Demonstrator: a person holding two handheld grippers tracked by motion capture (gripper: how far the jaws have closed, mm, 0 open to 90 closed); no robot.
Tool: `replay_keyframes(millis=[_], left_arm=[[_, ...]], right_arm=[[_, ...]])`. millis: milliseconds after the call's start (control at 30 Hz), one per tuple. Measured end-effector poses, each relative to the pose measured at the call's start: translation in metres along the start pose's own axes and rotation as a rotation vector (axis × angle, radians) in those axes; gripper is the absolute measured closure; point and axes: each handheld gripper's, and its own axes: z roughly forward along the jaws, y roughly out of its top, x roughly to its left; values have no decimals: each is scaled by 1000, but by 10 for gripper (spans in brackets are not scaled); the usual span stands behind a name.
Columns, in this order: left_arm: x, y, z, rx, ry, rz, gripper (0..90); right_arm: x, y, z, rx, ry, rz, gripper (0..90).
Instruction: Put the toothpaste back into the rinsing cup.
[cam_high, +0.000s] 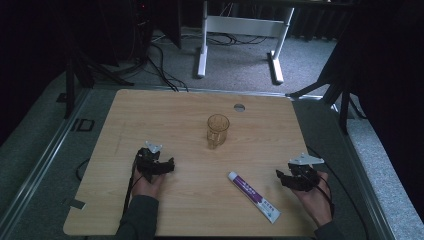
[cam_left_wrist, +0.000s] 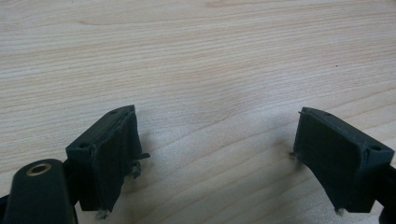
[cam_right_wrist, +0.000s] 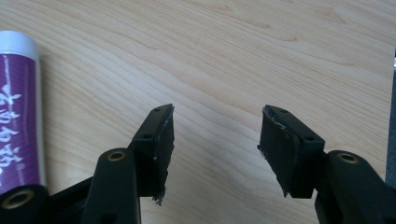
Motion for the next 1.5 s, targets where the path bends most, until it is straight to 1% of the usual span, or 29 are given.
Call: replay_keyframes(millis=[267,333,500,633,700,800,967,1033,1133,1200,1400,1500], left_arm=[[0,0,0,0,0,0,140],[0,0,0,-1,0,-1,140],[0,0,0,-1,0,-1,140],[0,0,0,-1,0,-1,140],[0,0,0,-1,0,-1,140],[0,0,0,-1,0,-1,140],[0,0,0,-1,0,-1,140],[0,0,0,-1,0,-1,140],[0,0,0,-1,0,-1,140],[0,0,0,-1,0,-1,140],[0,0,0,-1,0,-1,140],[0,0,0,-1,0,-1,140]], right_arm=[[6,4,-7,26,-5,-27,444],[9,7,-11,46,5,-27,455],[13,11,-16,51,10,-47,455],[17,13,-18,58,16,-51,455],[19,15,-21,71,25,-59,455],[18,15,-22,84,39,-56,456],[18,15,-24,99,39,-56,466],[20,16,-27,114,44,-65,477],[21,17,-28,118,47,-69,479],[24,19,-30,130,48,-88,481],[29,22,-33,139,51,-109,480],[31,23,-32,153,55,-116,479]])
